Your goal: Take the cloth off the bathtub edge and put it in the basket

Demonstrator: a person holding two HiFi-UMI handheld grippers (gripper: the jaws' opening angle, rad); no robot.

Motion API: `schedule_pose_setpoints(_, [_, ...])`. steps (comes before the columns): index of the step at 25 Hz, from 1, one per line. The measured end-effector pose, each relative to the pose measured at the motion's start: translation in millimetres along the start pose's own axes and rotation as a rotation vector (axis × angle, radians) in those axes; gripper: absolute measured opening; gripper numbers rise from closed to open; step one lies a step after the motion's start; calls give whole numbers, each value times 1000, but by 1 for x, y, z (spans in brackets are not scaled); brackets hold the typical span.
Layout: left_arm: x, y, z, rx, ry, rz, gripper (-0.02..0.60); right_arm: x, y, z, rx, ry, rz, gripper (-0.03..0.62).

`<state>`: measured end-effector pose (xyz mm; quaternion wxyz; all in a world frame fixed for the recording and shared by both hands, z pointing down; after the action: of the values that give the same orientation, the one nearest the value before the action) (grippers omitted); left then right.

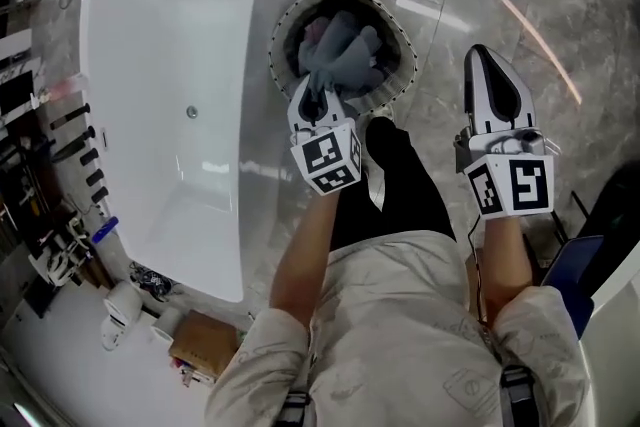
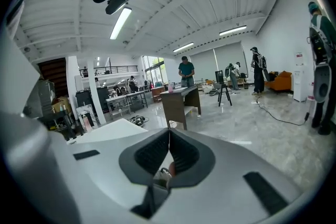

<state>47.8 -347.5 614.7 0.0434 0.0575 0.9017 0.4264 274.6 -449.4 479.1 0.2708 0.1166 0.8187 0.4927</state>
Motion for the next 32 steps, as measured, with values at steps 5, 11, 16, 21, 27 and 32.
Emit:
schedule_pose_setpoints(5, [-4,45,-41,147,28,13,27,-2,29,-19,45,-5,41,-12])
schedule_pose_setpoints(11, [-3,98,-76,323,55,65,28,1,65,-34,39,10,116,-12])
schedule_pose_setpoints(16, [-7,136,-103,464,93,93,28,-1,86,-43,60,-9,112,-12])
schedule_pose_setpoints(21, [-8,176,-122,617,83,182,29,-7,97,-47,78,-8,108,-12])
schedule_pose_setpoints(27, [-13,200,-126,698,116,204,127,-7,102,-47,93,-22,119,-12])
schedule_pose_setpoints(32, [-13,205,-119,705,134,255,210,-4,102,-48,99,-29,122,-12])
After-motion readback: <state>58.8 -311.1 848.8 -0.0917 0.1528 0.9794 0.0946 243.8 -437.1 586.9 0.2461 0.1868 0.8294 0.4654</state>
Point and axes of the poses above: the fingertips, and each gripper's own axes: z backward along the fingers, x to its left, y out of its underside, the point moved 5 cm from there along z, backward along the fingers, and after that the axes turned 9 degrees about -z, right-handed, at the moved point
